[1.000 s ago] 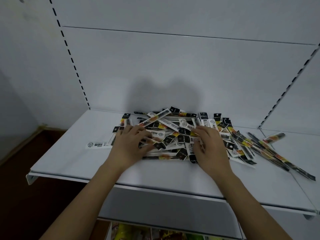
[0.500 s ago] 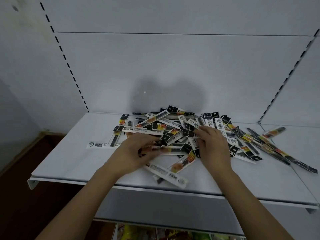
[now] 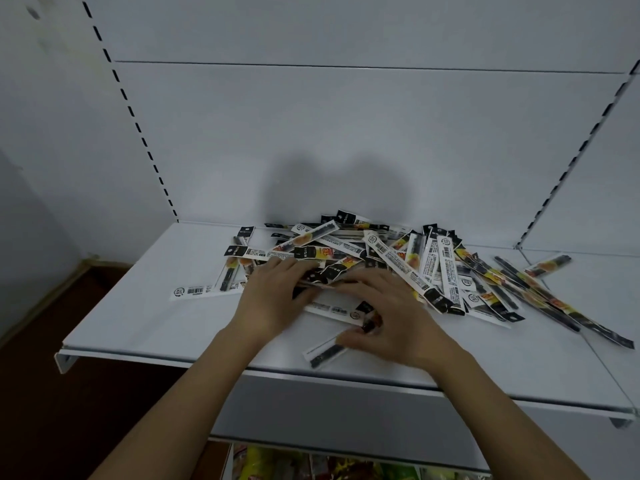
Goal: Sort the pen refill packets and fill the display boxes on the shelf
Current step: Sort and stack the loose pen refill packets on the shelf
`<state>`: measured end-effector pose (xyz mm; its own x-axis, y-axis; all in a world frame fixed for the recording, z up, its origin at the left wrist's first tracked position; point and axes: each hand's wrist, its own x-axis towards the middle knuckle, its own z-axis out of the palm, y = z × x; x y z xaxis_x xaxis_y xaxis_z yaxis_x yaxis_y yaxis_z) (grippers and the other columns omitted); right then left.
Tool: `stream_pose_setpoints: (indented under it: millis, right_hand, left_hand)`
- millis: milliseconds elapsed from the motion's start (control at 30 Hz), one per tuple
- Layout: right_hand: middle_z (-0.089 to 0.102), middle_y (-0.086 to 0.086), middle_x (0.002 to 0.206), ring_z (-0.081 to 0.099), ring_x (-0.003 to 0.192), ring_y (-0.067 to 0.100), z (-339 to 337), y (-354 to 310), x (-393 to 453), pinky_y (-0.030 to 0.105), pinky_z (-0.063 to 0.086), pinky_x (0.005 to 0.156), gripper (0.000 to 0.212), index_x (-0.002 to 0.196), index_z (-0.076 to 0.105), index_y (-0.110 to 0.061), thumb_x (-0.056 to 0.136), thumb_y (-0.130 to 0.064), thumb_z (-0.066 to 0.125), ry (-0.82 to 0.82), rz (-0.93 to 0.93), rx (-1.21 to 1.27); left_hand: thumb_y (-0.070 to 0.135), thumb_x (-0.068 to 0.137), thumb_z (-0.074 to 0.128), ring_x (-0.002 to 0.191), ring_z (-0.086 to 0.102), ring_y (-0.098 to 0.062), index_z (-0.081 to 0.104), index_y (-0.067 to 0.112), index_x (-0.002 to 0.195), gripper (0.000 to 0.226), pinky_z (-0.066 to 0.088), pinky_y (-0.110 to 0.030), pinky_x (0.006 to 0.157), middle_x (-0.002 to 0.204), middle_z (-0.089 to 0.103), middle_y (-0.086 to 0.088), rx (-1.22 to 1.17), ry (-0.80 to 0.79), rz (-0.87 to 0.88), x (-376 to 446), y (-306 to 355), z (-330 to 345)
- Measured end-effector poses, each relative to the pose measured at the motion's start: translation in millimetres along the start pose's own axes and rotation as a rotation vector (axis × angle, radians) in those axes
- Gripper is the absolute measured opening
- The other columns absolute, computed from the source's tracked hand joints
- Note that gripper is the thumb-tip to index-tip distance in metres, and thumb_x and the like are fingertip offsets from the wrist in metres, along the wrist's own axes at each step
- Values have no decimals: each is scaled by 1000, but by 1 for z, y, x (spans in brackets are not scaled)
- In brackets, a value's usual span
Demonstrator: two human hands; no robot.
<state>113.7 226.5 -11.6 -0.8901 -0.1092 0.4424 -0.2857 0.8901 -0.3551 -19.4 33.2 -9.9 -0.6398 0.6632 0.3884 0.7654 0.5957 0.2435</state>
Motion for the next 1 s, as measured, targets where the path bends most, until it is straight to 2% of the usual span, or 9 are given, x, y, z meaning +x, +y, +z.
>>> stream_pose_setpoints:
  millis: [67,267,367,500,633,733,833,900,1000]
  right_hand:
    - [49,-19,138,41,130,5,7,1,0,32,30,110,64,129,60,-35,78,-75,58,-85,-8,-40]
    - [65,-14,121,54,114,10,13,7,6,37,42,98,36,114,70,-29,89,-48,53,42,92,-41]
    - [67,-14,112,59,108,12,15,8,3,42,46,95,27,111,68,-29,86,-34,62,104,110,-33]
    - [64,-15,118,57,113,8,12,5,0,37,44,100,43,127,58,-30,85,-41,59,90,117,-14]
    - [61,-17,129,54,121,9,14,5,0,38,42,103,44,131,61,-34,88,-40,51,45,93,-85]
    - [62,-19,127,54,120,8,15,9,0,39,42,101,40,127,65,-35,92,-43,47,41,103,-93]
    - [63,-19,123,55,116,9,16,9,1,39,43,98,38,124,67,-36,93,-43,47,50,100,-99]
    - [63,-20,123,55,115,9,16,10,2,34,39,97,36,123,67,-37,92,-42,48,46,113,-105]
    - [64,-19,120,54,112,8,16,8,4,28,33,94,35,121,68,-37,91,-41,51,58,130,-138]
  left_hand:
    - [65,92,45,112,50,-17,48,31,142,61,36,-30,90,125,63,8,-53,-4,12,-4,0,-3]
    - [97,57,44,129,30,-8,9,48,153,114,29,-36,109,148,38,20,-97,-262,54,-28,5,-17]
    - [80,74,50,123,36,-10,13,45,154,94,32,-37,107,143,46,15,-115,-201,58,-26,3,-10]
    - [43,93,63,114,46,-11,31,35,152,67,38,-30,98,130,60,8,-191,-87,53,-17,-9,-9]
    - [52,90,62,119,53,-12,49,30,143,59,42,-38,101,128,62,8,-256,55,141,-17,-16,-24]
    - [50,94,54,122,47,-22,52,25,138,51,40,-46,99,134,57,-1,-147,286,-206,-16,-25,-38]
    - [59,89,56,133,34,-33,36,19,148,74,33,-49,103,147,40,-12,6,60,-650,-10,-38,-41]
    - [66,86,54,131,35,-35,38,17,145,79,32,-49,103,142,43,-15,100,-68,-681,-6,-41,-37]
    - [44,88,60,118,42,-37,54,12,123,48,36,-43,92,121,54,-16,32,-45,-629,3,-51,-28]
